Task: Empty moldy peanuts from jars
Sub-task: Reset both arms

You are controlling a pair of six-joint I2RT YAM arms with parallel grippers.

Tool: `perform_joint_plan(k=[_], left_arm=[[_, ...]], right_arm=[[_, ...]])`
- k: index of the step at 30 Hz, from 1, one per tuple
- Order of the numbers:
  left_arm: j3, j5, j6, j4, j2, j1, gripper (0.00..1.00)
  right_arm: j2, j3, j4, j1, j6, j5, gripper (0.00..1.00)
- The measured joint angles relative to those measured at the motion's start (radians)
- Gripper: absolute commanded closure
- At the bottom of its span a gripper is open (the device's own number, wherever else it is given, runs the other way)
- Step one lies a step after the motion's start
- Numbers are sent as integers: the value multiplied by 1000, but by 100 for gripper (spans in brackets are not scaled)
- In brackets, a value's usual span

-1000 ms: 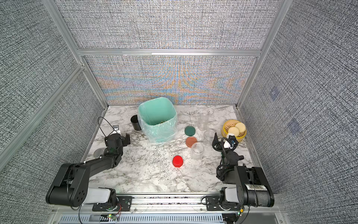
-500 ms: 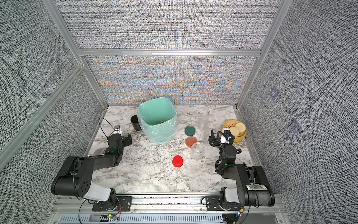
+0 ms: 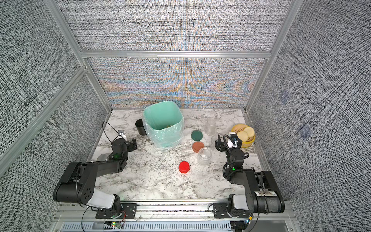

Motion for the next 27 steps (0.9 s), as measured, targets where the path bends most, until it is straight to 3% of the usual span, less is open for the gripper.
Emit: perform_joint_plan(k=[27], left_arm=[[8,0,0,0,6,0,0]], right_arm=[[0,0,0,2,0,10,2]])
